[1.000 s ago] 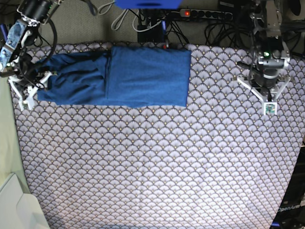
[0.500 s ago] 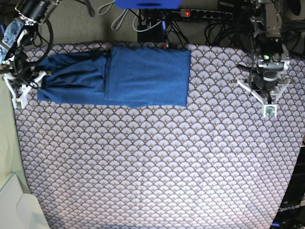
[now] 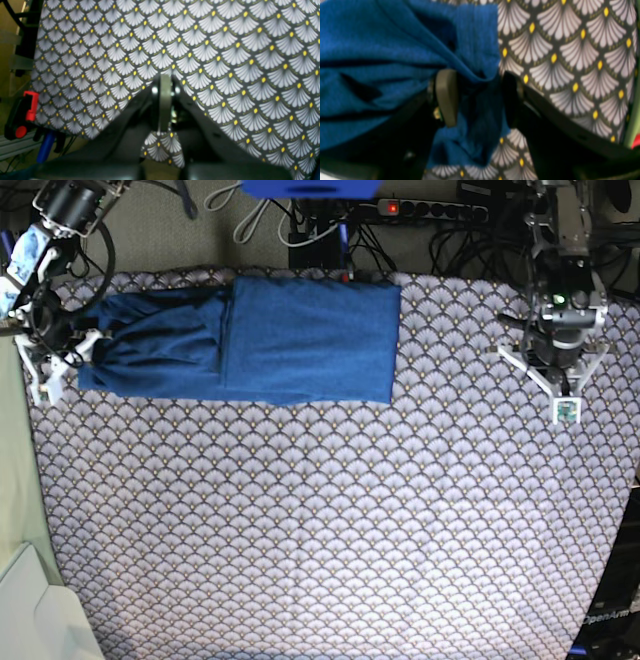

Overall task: Fold the T-shirt properly
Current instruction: 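Keep the right gripper pinching the strip's remaining end, then lift the right-held end and fold it over onto the stacked layers, then lay the folded end down on the stack with the right gripper, then tuck and press the bundle edges with the right gripper, then release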

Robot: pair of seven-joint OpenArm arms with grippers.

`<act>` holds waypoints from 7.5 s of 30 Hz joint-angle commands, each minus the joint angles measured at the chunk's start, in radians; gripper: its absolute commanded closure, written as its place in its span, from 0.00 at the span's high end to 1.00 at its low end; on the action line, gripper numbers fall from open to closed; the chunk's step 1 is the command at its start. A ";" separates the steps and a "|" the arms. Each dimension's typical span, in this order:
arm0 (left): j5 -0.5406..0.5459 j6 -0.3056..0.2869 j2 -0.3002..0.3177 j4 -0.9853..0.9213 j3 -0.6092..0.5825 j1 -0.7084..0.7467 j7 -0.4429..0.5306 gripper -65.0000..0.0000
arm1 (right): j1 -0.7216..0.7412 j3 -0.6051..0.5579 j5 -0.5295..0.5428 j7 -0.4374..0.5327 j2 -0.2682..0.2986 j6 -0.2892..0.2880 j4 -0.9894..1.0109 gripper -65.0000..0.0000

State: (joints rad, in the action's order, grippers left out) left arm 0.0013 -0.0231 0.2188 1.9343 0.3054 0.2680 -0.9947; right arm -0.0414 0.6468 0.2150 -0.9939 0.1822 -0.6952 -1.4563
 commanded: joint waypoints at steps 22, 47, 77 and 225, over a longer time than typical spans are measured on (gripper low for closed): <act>-0.011 0.002 0.011 0.020 0.007 -0.006 0.015 0.00 | -0.002 0.000 -0.001 -0.004 -0.019 -0.003 -0.005 0.40; -0.008 -0.002 0.018 0.023 0.087 -0.008 0.015 0.00 | -0.005 -0.051 0.002 -0.062 -0.091 -0.003 -0.165 0.00; -0.007 -0.005 0.110 0.038 0.274 0.003 0.015 0.00 | -0.183 -0.425 0.004 -0.062 -0.339 -0.003 -0.530 0.00; -0.010 -0.182 0.112 -0.022 0.406 0.139 0.015 0.01 | -0.162 -0.845 0.123 0.206 -0.163 0.039 -0.358 0.00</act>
State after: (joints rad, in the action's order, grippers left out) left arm -0.0021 -0.2104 0.3157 1.8961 0.7010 0.4046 -0.9916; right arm -0.2108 -0.1993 0.3229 -0.8078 0.0208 -0.6540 -1.7988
